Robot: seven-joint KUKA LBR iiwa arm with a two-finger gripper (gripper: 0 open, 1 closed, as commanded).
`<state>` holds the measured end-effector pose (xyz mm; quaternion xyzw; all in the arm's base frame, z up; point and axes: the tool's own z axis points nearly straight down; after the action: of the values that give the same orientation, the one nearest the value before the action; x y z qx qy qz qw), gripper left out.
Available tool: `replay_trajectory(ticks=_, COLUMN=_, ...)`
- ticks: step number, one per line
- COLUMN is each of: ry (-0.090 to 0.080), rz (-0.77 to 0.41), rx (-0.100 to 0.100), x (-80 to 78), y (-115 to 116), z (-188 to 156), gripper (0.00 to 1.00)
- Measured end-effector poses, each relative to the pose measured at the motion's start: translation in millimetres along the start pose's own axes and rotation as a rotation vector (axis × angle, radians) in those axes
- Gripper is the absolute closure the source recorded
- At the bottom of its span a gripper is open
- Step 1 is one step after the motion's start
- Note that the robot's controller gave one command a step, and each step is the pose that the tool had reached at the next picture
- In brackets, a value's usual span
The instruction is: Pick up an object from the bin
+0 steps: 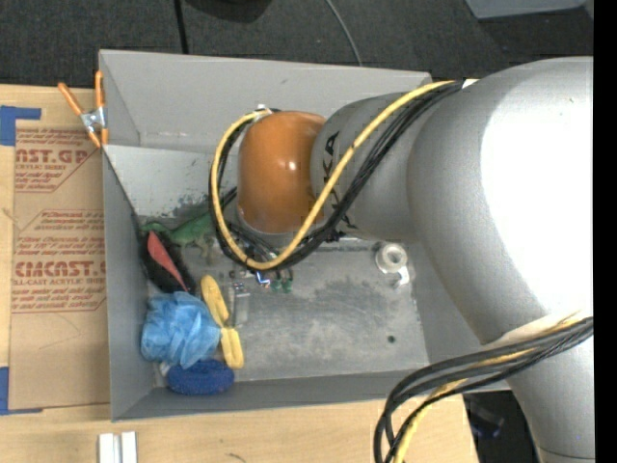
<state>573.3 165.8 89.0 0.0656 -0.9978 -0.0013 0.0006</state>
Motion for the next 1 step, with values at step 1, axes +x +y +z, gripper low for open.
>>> replay_trajectory(ticks=1, ry=-0.010, rz=-0.027, rx=0.001, x=-8.7, y=18.9, z=7.7, gripper=0.00)
